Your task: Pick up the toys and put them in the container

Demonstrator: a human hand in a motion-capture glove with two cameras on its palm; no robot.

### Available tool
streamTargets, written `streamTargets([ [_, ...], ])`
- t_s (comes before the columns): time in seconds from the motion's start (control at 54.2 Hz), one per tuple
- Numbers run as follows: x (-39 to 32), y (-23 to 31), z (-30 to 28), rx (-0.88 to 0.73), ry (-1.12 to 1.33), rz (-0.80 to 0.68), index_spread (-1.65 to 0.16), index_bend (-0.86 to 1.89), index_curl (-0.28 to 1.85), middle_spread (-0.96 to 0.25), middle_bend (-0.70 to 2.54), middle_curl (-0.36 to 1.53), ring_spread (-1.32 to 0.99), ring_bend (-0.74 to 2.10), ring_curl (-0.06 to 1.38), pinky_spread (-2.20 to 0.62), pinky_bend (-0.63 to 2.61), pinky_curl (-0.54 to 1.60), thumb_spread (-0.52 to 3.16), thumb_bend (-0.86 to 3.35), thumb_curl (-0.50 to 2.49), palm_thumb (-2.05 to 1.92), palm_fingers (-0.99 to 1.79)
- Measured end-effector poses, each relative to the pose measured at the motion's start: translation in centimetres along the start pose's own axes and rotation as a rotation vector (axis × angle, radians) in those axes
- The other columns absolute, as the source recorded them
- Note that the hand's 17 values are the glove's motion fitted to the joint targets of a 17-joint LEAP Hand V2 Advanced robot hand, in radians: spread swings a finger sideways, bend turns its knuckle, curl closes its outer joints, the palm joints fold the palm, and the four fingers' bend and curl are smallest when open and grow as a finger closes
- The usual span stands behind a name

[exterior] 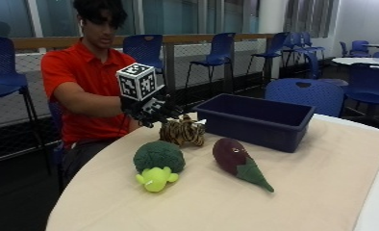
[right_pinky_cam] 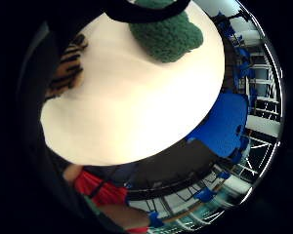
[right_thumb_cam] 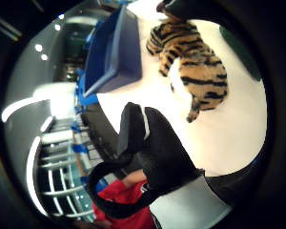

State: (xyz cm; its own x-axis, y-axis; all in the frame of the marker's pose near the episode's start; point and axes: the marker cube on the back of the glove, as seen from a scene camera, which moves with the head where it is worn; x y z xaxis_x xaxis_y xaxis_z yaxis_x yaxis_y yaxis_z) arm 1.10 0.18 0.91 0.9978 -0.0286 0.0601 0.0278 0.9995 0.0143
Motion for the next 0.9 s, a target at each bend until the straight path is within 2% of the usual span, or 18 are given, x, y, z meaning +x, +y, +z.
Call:
streamTargets([
  [0.129, -0.3, -0.7, 0.9, -0.013, 0.016, -0.01, -0.37, 0.16, 0.27, -0.14, 0.16, 0.22, -0.1, 0.18, 0.14, 0.05, 0.57, 0.28, 1.27, -0.04, 0.14, -0.06, -0.06],
  [0.313, -1.1, -3.4, 1.5, 0.012, 0.056, -0.044, -0.36, 0.09, 0.23, -0.11, 0.12, 0.2, -0.05, 0.18, 0.15, 0.08, 0.88, 0.37, 1.23, -0.03, 0.16, -0.03, -0.15],
  [0.516, -3.0, -6.0, 3.0, -0.224, 0.221, -0.057, -0.37, 0.14, 0.21, -0.07, 0.03, 0.16, 0.0, 0.16, 0.17, 0.09, 1.16, 0.44, 1.23, -0.01, 0.21, 0.02, -0.25],
  [0.664, -3.4, -7.7, 4.7, -0.225, 0.234, -0.057, -0.36, 0.16, 0.23, -0.01, 0.0, 0.11, 0.04, 0.13, 0.15, 0.09, 1.28, 0.46, 1.23, -0.01, 0.24, 0.05, -0.37],
  [0.738, -3.3, -8.1, 5.4, -0.18, 0.196, -0.047, -0.37, 0.18, 0.25, 0.0, 0.0, 0.09, 0.04, 0.16, 0.16, 0.08, 1.3, 0.46, 1.24, -0.01, 0.25, 0.07, -0.31],
  [0.867, -3.3, -8.1, 5.8, -0.125, 0.274, -0.057, -0.42, 0.23, 0.28, -0.02, 0.1, 0.08, 0.02, 0.41, 0.23, 0.01, 1.2, 0.42, 1.3, 0.0, 0.28, 0.1, 0.02],
  [0.904, -3.4, -8.0, 5.8, -0.119, 0.295, -0.062, -0.42, 0.23, 0.29, -0.03, 0.13, 0.08, 0.02, 0.45, 0.24, -0.02, 1.19, 0.42, 1.32, -0.01, 0.28, 0.1, 0.03],
])
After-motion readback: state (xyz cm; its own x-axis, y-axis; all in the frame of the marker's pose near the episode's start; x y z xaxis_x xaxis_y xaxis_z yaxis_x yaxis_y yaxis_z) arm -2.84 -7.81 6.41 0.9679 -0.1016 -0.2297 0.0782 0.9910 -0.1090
